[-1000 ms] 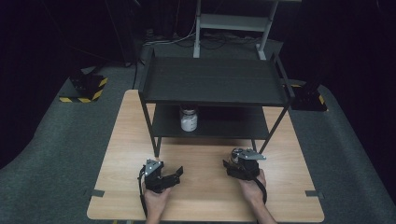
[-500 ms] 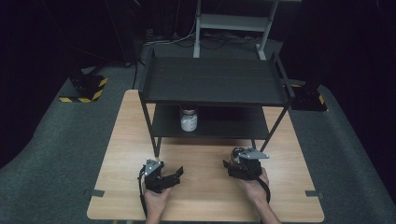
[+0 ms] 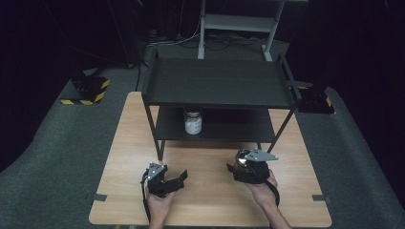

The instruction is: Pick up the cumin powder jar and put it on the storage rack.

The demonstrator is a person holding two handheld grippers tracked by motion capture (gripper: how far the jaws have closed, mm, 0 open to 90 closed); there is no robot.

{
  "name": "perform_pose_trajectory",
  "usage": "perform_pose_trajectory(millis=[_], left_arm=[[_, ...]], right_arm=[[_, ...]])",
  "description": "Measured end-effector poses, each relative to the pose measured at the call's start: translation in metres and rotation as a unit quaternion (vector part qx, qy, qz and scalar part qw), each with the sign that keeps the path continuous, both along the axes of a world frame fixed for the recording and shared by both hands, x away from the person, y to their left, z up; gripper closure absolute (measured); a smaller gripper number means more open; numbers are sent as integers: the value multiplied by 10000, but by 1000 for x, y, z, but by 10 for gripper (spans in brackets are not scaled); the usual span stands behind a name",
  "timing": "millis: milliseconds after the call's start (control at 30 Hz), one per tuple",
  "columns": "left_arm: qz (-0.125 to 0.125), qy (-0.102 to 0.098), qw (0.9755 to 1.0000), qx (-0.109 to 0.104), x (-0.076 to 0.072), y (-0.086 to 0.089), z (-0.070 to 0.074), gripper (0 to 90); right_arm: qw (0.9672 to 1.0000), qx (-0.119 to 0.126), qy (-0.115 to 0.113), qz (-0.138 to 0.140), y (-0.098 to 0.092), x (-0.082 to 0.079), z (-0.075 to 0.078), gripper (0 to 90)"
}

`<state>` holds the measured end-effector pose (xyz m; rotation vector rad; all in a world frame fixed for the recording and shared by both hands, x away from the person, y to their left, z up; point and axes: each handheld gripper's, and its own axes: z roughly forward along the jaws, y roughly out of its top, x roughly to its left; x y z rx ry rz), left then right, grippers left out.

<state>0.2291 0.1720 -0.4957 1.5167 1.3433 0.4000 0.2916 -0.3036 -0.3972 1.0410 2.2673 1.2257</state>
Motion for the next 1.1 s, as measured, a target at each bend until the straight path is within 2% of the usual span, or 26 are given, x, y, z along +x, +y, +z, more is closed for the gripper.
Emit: perform_pose_trajectory(millis=[200, 500, 900, 1100], left_arm=[[10, -22, 10000, -27, -1, 1, -1, 67], [13, -48, 10000, -59, -1, 1, -2, 66], [32, -76, 9999, -69, -2, 1, -3, 63], [29, -81, 9999, -67, -3, 1, -3, 62]], right_arm=[[9998, 107, 5, 140, -2, 0, 9, 309], [9992, 86, -30, 398, -1, 1, 27, 309], [9980, 207, -76, 594, -7, 2, 52, 310], [9974, 170, -178, 679, -7, 3, 63, 310]])
